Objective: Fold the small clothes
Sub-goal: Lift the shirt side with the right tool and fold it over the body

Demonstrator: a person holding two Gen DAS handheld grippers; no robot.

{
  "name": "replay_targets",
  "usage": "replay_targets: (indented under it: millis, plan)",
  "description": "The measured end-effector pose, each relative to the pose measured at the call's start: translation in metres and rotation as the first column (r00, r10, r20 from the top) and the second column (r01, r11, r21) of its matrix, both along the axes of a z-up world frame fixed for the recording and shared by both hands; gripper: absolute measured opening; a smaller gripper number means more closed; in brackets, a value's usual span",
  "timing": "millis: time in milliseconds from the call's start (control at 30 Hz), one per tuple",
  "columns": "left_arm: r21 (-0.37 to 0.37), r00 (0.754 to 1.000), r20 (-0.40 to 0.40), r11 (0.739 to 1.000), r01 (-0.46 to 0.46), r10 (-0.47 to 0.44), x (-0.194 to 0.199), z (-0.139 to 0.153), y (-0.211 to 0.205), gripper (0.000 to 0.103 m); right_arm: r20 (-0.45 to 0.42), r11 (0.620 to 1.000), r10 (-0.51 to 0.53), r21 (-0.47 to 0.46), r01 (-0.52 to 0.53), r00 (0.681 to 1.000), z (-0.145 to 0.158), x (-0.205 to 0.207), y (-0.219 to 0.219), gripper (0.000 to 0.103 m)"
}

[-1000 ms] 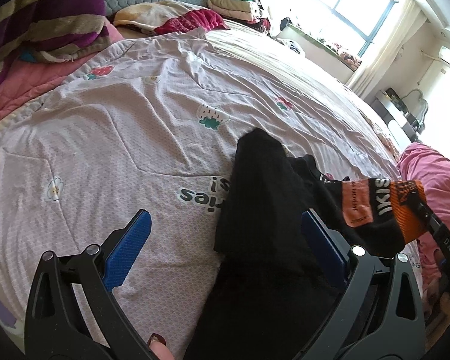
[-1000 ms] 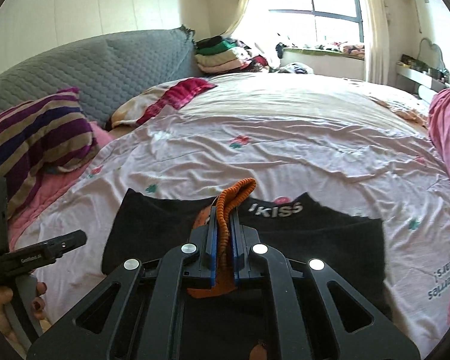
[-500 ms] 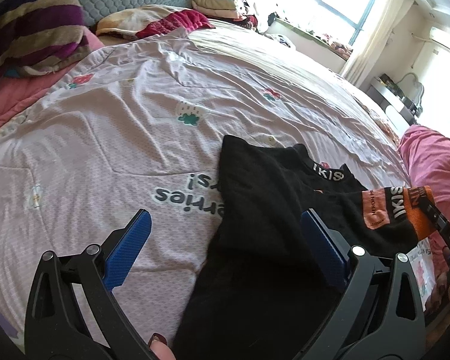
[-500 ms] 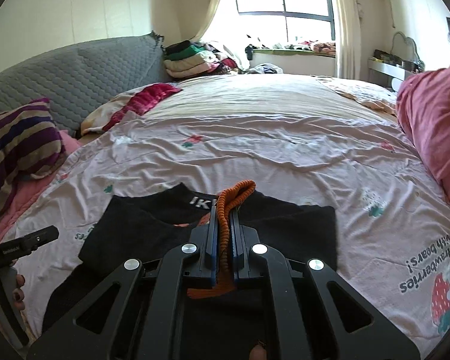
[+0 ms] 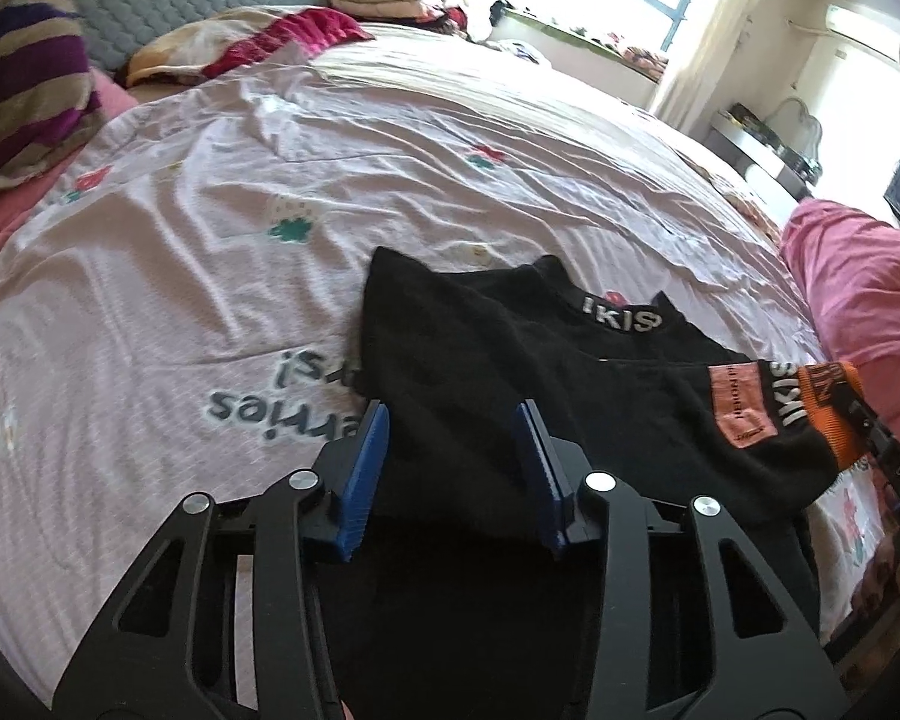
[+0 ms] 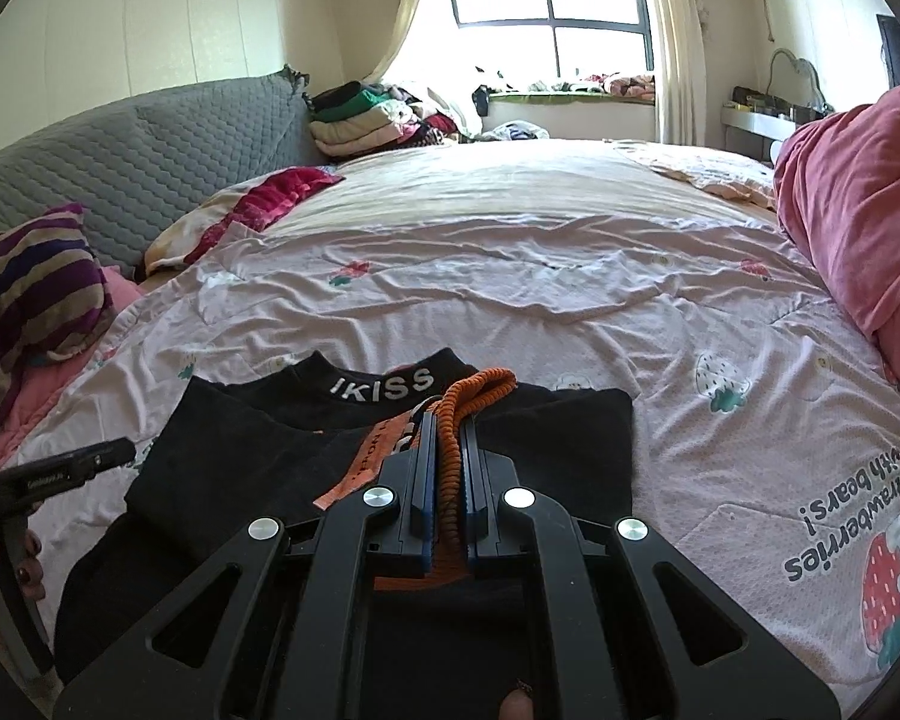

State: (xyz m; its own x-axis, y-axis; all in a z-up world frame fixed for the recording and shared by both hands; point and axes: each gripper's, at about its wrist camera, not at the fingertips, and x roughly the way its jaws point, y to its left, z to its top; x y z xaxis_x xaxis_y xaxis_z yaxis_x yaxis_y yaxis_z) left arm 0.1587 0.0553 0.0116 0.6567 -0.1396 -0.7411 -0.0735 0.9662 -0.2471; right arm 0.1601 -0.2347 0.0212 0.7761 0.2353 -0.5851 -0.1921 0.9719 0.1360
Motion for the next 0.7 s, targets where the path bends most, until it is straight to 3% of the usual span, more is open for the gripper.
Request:
replay_targets:
  millis: [200,333,467,600,700]
  plan:
    - [0.083,0.994,-0.015,0.991,0.109,-0.109,0.024,0.019,-0.02,0.033,0.002,0.999,0.022,-0.031,-0.022,1.0,0.005,0.006,-0.003,0.006]
    - [0.157,0.983,-0.039,0.971,0.181,-0.177,0.039,0.014,-0.032,0.033,-0.003,0.999,0.028,-0.031,-0.028,1.0,0.002,0.006,-0.004,0.006]
    - [0.077,0.985,-0.079,0.984,0.159,-0.153,0.051,-0.002,-0.018,0.029,-0.004,0.999,0.022,-0.043,-0.022,1.0,-0.003,0.005,-0.005,0.006]
    - [0.104,0.989,-0.085,0.986,0.13,-0.122,0.053,-0.006,-0.01,0.029,-0.015,0.999,0.013,-0.043,-0.013,1.0,-0.009,0.005,-0.009,0.006]
    - [0.074,0.989,-0.087,0.989,0.128,-0.122,0.053,-0.007,-0.007,0.029,-0.027,0.999,0.008,-0.044,-0.009,1.0,-0.014,0.006,-0.011,0.006]
